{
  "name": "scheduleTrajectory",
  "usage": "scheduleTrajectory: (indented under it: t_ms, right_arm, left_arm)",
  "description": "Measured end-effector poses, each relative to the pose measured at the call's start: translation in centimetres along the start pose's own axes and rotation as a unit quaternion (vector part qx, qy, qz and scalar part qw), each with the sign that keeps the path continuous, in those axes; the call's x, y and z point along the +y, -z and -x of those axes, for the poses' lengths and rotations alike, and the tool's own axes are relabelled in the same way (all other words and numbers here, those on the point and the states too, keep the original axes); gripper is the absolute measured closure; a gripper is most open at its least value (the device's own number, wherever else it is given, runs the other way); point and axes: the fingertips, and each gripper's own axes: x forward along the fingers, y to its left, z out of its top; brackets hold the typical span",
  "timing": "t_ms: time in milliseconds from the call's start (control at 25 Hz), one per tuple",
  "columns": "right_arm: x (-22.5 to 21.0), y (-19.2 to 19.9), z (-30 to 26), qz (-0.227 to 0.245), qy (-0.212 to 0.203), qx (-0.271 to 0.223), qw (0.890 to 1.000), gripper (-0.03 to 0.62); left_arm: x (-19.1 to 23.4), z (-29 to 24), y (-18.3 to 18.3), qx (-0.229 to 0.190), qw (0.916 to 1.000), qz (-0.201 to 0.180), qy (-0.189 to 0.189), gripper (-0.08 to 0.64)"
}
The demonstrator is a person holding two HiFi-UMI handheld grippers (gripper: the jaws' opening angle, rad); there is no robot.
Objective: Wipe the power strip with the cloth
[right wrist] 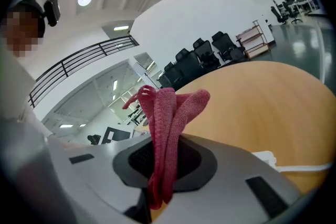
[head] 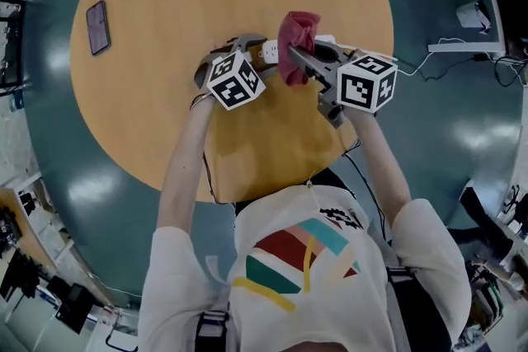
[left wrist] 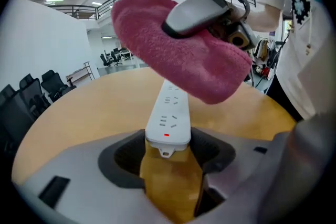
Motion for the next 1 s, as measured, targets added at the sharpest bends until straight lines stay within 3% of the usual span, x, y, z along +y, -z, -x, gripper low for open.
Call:
scheduleTrajectory:
  t_ms: [200,360,520,680,1000]
  right_arm:
    - [-1.2,1.6,-3.5,-0.048,-0.030,0.069,0.996,0.554]
    - [-1.6,2.9,-5.9,-0.062,-0.011,0.098,0.993,0.552]
    - [-2.6,4.0,-7.0,-0.009,0.036,0.142,0.989,0.554]
    - [-3.5,4.8,-7.4,0.067,0.083,0.184,0.977,0.552]
    - [-4.7,4.7,-5.5,0.158,0.129,0.217,0.955,0.554]
  left_arm:
    - [0.4,-0.6,-0.3,-0.012,0.9999,-0.005,0.006,0.252]
    - [0.6,0.0,0.4,-0.018,0.9998,-0.005,0.007,0.252]
    - [0.8,0.3,0.8,-0.024,0.9997,-0.002,0.006,0.252]
    - [0.8,0.3,1.0,-0.026,0.9997,0.000,0.004,0.252]
    - [0.7,0.2,0.7,-0.021,0.9998,0.000,0.002,0.252]
